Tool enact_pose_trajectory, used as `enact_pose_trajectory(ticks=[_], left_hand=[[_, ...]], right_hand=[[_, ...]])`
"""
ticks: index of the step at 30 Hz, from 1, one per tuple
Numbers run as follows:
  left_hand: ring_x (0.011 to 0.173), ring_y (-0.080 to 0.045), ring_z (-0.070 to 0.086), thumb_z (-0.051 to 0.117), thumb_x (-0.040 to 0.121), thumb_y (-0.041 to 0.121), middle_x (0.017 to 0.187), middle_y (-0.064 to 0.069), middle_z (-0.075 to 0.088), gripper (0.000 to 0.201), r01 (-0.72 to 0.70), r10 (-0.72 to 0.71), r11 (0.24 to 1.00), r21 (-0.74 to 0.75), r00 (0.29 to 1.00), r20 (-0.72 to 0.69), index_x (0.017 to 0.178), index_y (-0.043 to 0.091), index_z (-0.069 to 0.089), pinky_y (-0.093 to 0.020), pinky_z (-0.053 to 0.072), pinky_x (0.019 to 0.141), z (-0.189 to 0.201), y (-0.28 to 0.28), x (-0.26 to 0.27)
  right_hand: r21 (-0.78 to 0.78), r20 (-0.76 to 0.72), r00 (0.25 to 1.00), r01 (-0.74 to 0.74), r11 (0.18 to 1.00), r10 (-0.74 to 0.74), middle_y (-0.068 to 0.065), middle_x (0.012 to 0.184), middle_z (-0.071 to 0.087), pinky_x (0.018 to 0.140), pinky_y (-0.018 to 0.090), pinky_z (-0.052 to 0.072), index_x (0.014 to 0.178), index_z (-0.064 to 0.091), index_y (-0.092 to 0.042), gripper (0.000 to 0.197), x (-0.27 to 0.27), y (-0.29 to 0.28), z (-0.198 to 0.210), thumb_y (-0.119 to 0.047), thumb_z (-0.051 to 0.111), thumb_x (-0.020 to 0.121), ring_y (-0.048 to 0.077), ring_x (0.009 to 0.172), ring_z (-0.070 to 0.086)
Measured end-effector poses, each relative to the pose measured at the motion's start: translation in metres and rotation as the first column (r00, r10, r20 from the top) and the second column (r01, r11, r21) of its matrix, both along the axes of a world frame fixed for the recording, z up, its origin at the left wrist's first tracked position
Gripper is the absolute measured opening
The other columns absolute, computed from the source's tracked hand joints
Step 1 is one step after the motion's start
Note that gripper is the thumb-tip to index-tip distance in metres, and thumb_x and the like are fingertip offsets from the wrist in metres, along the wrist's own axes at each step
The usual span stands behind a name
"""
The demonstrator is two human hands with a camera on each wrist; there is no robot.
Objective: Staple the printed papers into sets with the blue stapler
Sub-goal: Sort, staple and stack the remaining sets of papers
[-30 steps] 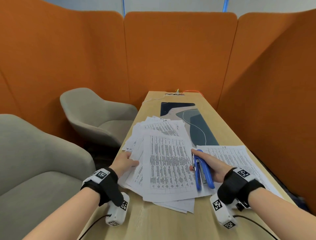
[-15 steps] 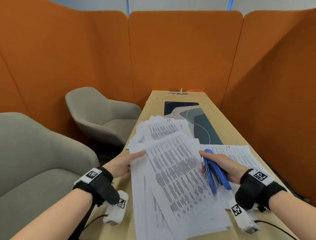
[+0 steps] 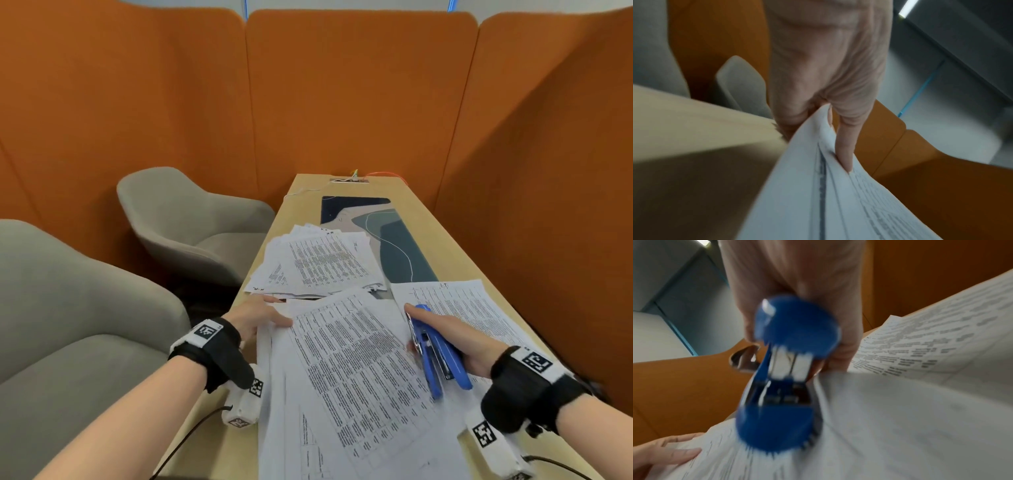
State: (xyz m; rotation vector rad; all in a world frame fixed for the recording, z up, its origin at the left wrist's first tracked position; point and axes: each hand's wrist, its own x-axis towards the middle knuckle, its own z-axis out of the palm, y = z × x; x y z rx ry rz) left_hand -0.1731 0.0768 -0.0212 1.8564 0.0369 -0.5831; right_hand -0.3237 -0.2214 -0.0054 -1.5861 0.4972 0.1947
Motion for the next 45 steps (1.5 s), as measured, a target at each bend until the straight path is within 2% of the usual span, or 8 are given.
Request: enact_pose_trajectory(ticks=[7,19,26,31,34,37,40,45], left_hand=[[0.119,-0.030,0.055,0.072,0.075,-0.010,0.127,-0.011,0.059,0.058,0.105,-0.106,0.987,0.118,0.994,0.002,0.129,0.001,0.054,-0.038,0.041,0.106,0.003,0.004,0.009],[0.122,-0.028,0.046,0.074,0.077,0.001,0.133,-0.013,0.050,0.056,0.081,-0.145,0.948,0.309,0.971,0.192,0.129,0.005,0.053,-0.025,0.036,0.090,-0.005,-0.022,0.013],[0.109,-0.024,0.048,0.070,0.081,0.000,0.122,-0.011,0.051,0.045,0.171,-0.240,0.926,0.337,0.955,0.176,0.123,0.008,0.057,-0.026,0.039,0.092,0.003,-0.025,0.013],[0.118,-0.027,0.048,0.058,0.085,0.004,0.133,-0.011,0.046,0.050,0.095,-0.356,0.847,0.523,0.833,0.425,0.132,0.017,0.046,-0.032,0.042,0.096,-0.004,-0.027,0.004],[0.136,-0.026,0.035,0.053,0.091,0.022,0.148,-0.006,0.036,0.053,0.093,-0.565,0.698,0.710,0.681,0.465,0.141,0.020,0.038,-0.045,0.032,0.110,-0.004,-0.023,-0.014],[0.133,-0.025,0.040,0.047,0.094,0.045,0.145,-0.002,0.041,0.054,0.288,-0.736,0.454,0.843,0.654,0.174,0.139,0.016,0.040,-0.046,0.034,0.108,-0.004,-0.013,-0.032],[0.147,-0.024,0.014,0.046,0.089,0.061,0.160,-0.001,0.007,0.085,0.393,-0.790,0.255,0.883,0.611,-0.044,0.152,0.014,0.012,-0.056,0.021,0.113,-0.009,-0.003,-0.042],[0.135,-0.026,0.032,0.055,0.082,0.065,0.146,-0.005,0.034,0.080,0.272,-0.763,0.358,0.893,0.637,0.112,0.140,0.015,0.034,-0.055,0.025,0.108,-0.006,-0.001,-0.048]], right_hand=[[-0.114,0.005,0.995,0.101,0.988,-0.101,0.010,0.071,0.073,0.062,0.027,0.056,0.089,0.070,-0.007,0.036,-0.001,-0.016,0.007,-0.042,0.063,0.087,0.025,0.063,0.069],[-0.131,-0.019,0.988,0.151,0.980,-0.155,0.014,0.086,0.072,0.080,0.040,0.053,0.095,0.068,-0.009,0.031,-0.005,-0.019,0.014,-0.038,0.063,0.088,0.030,0.075,0.067],[0.043,0.012,0.971,0.237,0.970,-0.238,0.011,0.071,0.061,0.066,0.035,0.053,0.084,0.059,-0.008,0.041,0.014,-0.005,0.045,-0.049,0.063,0.084,0.024,0.063,0.060],[0.098,-0.072,0.997,0.014,0.995,-0.007,0.011,0.062,0.059,0.054,0.032,0.055,0.080,0.056,-0.006,0.033,0.028,0.044,0.038,-0.037,0.064,0.088,0.025,0.054,0.058],[-0.078,-0.159,0.978,-0.152,0.985,0.139,0.015,0.077,0.064,0.080,0.041,0.053,0.081,0.059,-0.004,0.022,0.037,0.075,0.020,-0.022,0.071,0.085,0.026,0.071,0.059],[-0.311,-0.200,0.952,-0.286,0.906,0.232,0.021,0.101,0.068,0.095,0.045,0.050,0.092,0.062,-0.002,0.036,0.051,0.092,-0.001,-0.025,0.078,0.070,0.031,0.088,0.063],[-0.510,-0.229,0.932,-0.361,0.781,0.281,0.012,0.092,0.062,0.073,0.031,0.047,0.093,0.058,-0.004,0.032,0.051,0.110,-0.004,-0.028,0.073,0.077,0.023,0.078,0.057],[-0.753,-0.271,0.896,-0.425,0.502,0.352,0.002,0.076,0.049,0.059,0.026,0.036,0.094,0.047,-0.008,0.028,0.057,0.131,0.006,-0.030,0.063,0.086,0.022,0.081,0.051]])
